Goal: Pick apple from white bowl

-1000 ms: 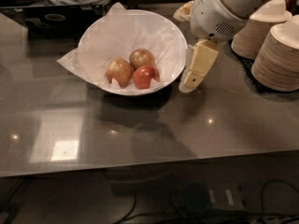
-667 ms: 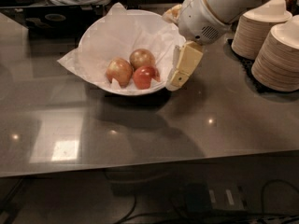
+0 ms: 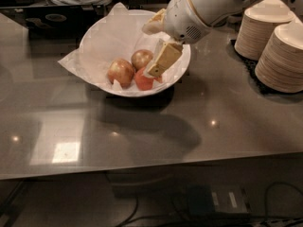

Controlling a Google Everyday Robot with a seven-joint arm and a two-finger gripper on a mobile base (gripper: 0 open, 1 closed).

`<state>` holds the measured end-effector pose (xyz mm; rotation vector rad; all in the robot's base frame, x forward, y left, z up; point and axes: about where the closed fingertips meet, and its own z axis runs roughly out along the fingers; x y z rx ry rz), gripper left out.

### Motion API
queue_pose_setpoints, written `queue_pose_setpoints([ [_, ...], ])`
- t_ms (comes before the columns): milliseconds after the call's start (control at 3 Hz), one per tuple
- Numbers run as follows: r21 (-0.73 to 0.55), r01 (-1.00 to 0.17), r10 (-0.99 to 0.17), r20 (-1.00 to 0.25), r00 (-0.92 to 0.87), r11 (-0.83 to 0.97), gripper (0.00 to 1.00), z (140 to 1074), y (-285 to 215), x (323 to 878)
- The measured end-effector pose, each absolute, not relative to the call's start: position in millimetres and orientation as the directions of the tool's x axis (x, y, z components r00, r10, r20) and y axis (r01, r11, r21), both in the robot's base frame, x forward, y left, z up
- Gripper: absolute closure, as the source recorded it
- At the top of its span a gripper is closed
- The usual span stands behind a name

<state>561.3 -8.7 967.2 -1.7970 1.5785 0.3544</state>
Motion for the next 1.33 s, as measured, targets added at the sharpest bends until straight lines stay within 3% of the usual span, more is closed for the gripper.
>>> queue_pose_setpoints([
  [1333,-0.310,-0.933,-0.716,-0.608,0.343,-0.184,0.22,926,62,607],
])
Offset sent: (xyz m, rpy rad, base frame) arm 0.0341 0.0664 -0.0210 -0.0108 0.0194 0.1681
